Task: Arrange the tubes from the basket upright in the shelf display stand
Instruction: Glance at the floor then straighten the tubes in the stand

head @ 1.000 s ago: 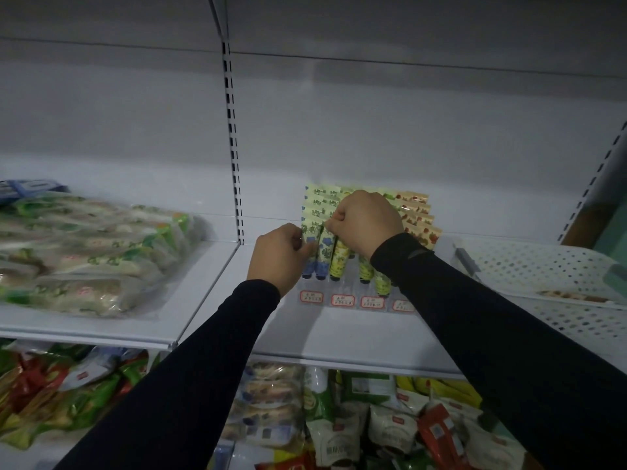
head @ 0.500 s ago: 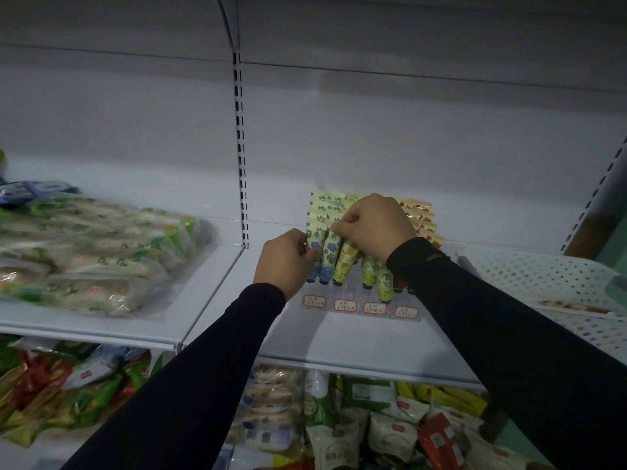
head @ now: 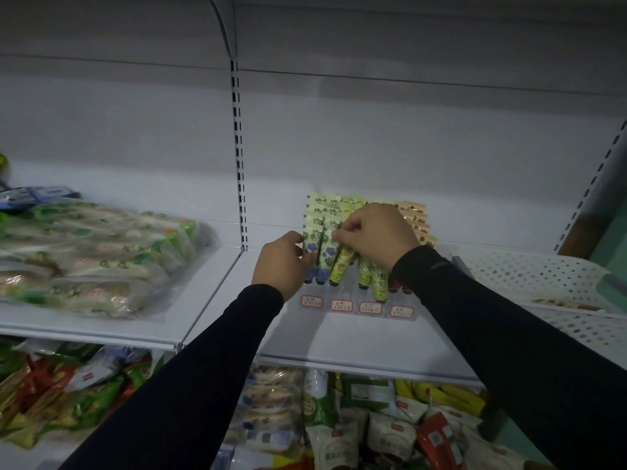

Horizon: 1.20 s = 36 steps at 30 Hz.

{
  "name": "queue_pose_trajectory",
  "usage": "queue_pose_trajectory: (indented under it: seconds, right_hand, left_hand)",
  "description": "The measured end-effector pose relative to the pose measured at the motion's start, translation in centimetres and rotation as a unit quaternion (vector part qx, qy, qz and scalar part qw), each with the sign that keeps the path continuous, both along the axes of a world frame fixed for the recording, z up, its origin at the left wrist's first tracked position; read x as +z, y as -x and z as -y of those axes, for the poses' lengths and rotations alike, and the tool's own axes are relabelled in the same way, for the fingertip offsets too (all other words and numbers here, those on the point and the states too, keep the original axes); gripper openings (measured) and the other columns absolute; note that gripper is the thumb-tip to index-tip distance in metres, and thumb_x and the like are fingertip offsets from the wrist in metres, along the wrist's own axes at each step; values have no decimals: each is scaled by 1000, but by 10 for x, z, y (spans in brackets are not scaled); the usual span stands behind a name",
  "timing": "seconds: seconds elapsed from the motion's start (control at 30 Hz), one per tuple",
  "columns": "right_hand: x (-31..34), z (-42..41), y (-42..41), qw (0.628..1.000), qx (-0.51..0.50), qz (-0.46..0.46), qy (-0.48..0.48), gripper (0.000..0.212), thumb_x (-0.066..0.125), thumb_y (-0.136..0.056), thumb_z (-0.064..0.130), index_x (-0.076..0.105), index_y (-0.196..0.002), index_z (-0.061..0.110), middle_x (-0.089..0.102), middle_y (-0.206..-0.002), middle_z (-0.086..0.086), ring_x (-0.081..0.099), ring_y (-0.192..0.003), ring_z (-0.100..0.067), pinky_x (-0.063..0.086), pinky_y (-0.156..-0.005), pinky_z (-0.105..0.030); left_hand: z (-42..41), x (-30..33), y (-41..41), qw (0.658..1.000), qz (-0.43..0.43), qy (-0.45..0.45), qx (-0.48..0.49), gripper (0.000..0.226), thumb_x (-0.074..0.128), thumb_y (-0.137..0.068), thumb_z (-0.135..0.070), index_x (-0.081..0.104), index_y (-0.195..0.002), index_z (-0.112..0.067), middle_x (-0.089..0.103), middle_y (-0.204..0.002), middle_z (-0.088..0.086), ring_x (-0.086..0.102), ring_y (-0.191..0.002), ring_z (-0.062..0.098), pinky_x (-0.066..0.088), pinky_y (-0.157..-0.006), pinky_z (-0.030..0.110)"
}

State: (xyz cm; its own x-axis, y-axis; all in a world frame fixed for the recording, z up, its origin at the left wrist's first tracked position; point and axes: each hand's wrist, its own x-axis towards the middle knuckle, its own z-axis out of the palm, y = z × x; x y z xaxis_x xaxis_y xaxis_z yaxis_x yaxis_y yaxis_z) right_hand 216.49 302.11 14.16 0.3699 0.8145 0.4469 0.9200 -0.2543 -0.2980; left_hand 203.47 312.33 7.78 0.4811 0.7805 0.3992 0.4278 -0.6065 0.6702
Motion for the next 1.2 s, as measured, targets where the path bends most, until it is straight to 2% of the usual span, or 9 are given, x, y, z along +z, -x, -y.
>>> queue_pose_trajectory:
  seconds: [0.2,0.3,0.5,0.73,0.87,0.93,1.0,1.1,1.2]
  right_hand:
    - [-1,-10,-3,1000,-7,30,2,34,62,-92,35,74,-75,8,72,-77,-5,65,-69,-18,43,-64,-24]
    - [-1,-12,-3,1000,0,24,-5,33,64,-92,33,73,-74,7,70,-76,-2,64,-69,-16,42,-64,-23]
    - [-5,-18,-2,1000,8,2,-22,33,67,-89,34,67,-65,11,67,-71,3,62,-67,-12,50,-70,-27]
    - [-5,-22,1,999,-6,33,-9,36,65,-90,36,71,-70,7,71,-72,-1,65,-65,-16,53,-66,-27]
    - [-3,-22,1,999,-13,42,8,38,63,-91,39,73,-73,6,73,-76,-7,67,-68,-21,51,-64,-26]
    - [-1,-22,1,999,-13,44,20,39,62,-92,40,74,-75,7,73,-77,-9,67,-68,-22,50,-62,-26]
    - [-2,-21,0,999,-10,32,19,42,61,-92,40,72,-72,5,73,-78,-11,66,-65,-26,50,-59,-25]
    - [-4,-19,-2,1000,-3,9,1,49,59,-93,40,61,-60,4,72,-75,-14,64,-62,-29,53,-62,-28]
    - [0,-15,-3,1000,-5,2,-21,51,56,-94,42,65,-65,1,69,-73,-16,64,-65,-30,52,-64,-27]
  left_hand:
    - [1,0,1,1000,4,7,-12,26,62,-94,-28,64,-115,-12,70,-93,2,58,-77,16,35,-60,20]
    - [1,-1,2,1000,5,1,-15,23,61,-95,-26,64,-113,-13,66,-85,-1,57,-74,15,34,-49,10]
    - [0,-3,2,1000,12,-1,-16,20,61,-94,-25,64,-109,-12,72,-86,3,60,-74,18,35,-50,7]
    - [1,-4,2,1000,15,-7,-12,19,61,-95,-23,64,-106,-9,72,-85,6,54,-70,17,38,-53,5]
    - [4,-2,2,1000,3,-2,-7,22,60,-95,-26,64,-108,-8,73,-90,8,55,-73,17,35,-51,16]
    - [5,0,2,1000,-9,-1,1,21,59,-96,-27,64,-106,-8,72,-93,8,55,-75,17,34,-58,23]
    - [5,2,3,1000,-20,-2,4,21,59,-96,-27,65,-106,-9,72,-94,7,54,-75,17,33,-61,22]
    - [6,3,4,1000,-29,-1,0,21,58,-96,-28,65,-105,-10,71,-92,5,55,-75,17,31,-52,18]
    - [8,4,4,999,-37,4,2,22,58,-96,-29,65,-104,-10,66,-87,1,57,-78,18,31,-54,19]
